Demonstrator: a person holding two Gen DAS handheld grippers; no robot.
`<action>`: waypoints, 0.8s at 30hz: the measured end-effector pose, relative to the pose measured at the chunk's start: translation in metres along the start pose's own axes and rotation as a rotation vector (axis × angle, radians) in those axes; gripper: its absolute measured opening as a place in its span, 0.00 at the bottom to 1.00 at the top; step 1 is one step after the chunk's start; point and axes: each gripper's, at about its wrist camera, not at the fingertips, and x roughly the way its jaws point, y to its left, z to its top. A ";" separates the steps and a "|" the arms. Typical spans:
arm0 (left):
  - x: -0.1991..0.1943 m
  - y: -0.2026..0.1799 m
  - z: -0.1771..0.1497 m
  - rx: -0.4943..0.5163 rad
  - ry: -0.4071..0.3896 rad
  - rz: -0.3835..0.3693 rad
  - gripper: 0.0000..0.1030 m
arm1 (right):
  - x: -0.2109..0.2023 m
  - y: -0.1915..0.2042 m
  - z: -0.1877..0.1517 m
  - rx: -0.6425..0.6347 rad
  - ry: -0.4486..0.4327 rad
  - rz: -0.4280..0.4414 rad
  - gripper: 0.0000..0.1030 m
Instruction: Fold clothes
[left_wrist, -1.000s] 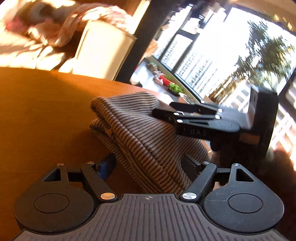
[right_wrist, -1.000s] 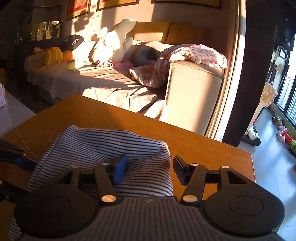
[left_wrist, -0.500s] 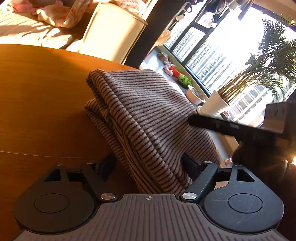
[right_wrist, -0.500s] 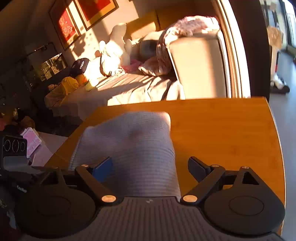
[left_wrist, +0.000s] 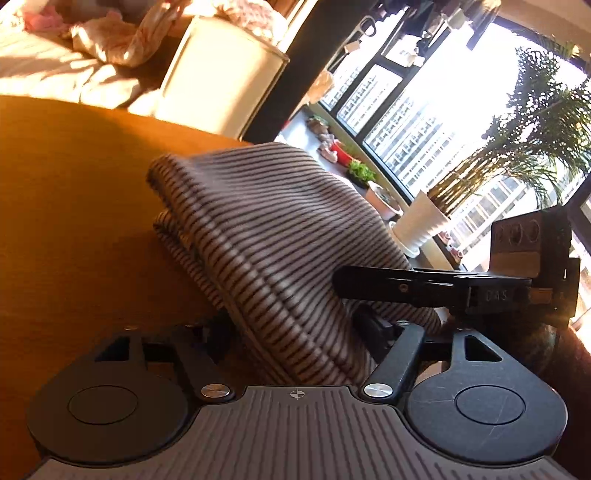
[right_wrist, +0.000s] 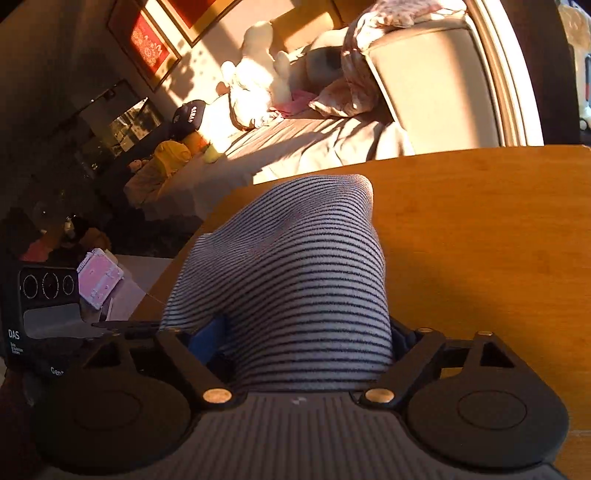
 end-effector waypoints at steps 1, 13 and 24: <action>-0.007 0.006 0.004 0.004 -0.008 0.010 0.65 | 0.007 0.007 0.005 -0.004 0.000 0.020 0.75; -0.061 0.127 0.054 -0.105 -0.105 0.113 0.64 | 0.143 0.048 0.059 0.048 -0.010 0.156 0.68; -0.120 0.132 0.074 -0.031 -0.281 0.176 0.64 | 0.141 0.077 0.067 -0.220 -0.061 -0.067 0.86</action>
